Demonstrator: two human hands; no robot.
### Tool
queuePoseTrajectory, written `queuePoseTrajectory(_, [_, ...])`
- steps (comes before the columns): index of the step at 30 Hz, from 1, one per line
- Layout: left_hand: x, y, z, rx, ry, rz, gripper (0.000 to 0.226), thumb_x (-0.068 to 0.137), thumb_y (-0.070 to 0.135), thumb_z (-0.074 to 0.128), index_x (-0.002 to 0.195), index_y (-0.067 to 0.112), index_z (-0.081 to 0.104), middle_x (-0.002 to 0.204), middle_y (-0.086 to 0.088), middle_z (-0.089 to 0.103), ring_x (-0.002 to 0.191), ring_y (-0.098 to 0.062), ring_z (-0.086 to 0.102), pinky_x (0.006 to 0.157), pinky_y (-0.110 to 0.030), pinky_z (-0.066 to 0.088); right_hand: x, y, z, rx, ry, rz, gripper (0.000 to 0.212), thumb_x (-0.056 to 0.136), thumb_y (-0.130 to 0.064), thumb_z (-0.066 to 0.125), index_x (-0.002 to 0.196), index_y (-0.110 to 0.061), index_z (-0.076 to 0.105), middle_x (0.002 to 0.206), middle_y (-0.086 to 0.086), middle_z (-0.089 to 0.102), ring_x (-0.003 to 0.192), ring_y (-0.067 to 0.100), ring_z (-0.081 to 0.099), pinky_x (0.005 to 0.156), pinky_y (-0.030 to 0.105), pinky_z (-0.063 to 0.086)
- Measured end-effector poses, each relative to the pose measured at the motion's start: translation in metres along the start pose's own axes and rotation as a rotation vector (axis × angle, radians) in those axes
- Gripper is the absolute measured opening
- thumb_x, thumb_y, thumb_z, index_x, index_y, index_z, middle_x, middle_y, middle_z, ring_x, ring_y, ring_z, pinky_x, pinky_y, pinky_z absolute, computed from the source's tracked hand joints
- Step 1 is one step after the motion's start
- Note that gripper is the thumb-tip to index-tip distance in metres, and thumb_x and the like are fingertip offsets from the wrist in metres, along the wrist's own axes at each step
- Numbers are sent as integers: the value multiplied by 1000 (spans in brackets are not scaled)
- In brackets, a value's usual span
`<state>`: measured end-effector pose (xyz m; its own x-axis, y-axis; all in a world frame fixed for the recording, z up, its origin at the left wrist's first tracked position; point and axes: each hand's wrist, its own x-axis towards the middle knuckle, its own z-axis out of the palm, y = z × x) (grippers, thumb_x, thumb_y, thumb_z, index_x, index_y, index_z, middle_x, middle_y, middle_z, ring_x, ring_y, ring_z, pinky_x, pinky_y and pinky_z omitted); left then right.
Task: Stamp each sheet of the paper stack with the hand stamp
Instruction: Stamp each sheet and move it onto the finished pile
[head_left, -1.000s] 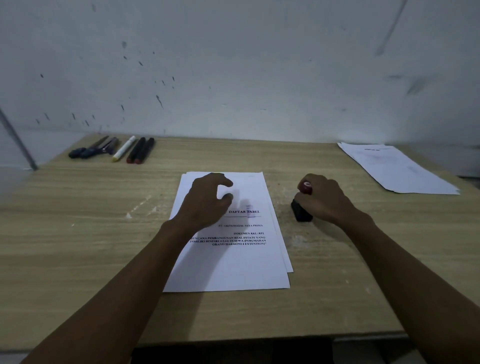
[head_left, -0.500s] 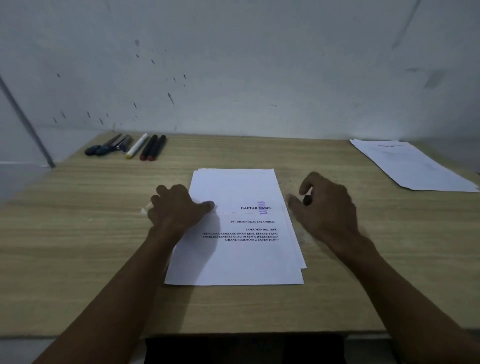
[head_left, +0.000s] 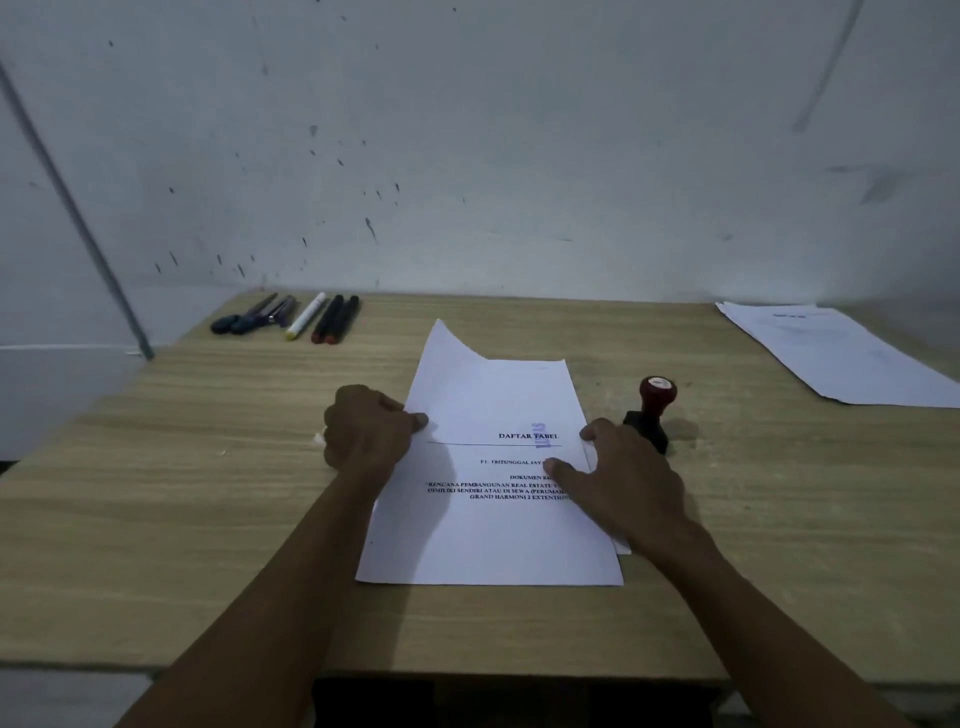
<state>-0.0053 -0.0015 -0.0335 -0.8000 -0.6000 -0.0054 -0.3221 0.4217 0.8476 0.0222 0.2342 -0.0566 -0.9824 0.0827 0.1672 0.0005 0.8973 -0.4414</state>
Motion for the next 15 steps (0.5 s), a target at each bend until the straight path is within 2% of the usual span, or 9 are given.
queuePoseTrajectory(7, [7,-10,-1,-74,21,102,20,73,22,80,81,4,76,86,-18,72,86,-34,67,72,-38,54,0,-3,-2,54,29,31,64,82,-61,63,133,-24,49,128,-3,59,113,19,58,73,29,38])
queuePoseTrajectory(12, [14,-16,-4,-108,15,192,22,83,16,71,102,6,75,100,-16,73,95,-31,67,84,-38,54,2,-6,-2,51,30,54,65,81,-62,63,133,-26,49,128,-4,59,113,19,59,76,32,43])
queuePoseTrajectory(15, [15,-20,-5,-116,69,230,21,82,12,72,102,7,75,97,-16,74,94,-30,67,79,-31,52,1,-6,-2,63,26,67,64,81,-61,64,132,-26,49,127,-4,60,110,18,60,76,31,43])
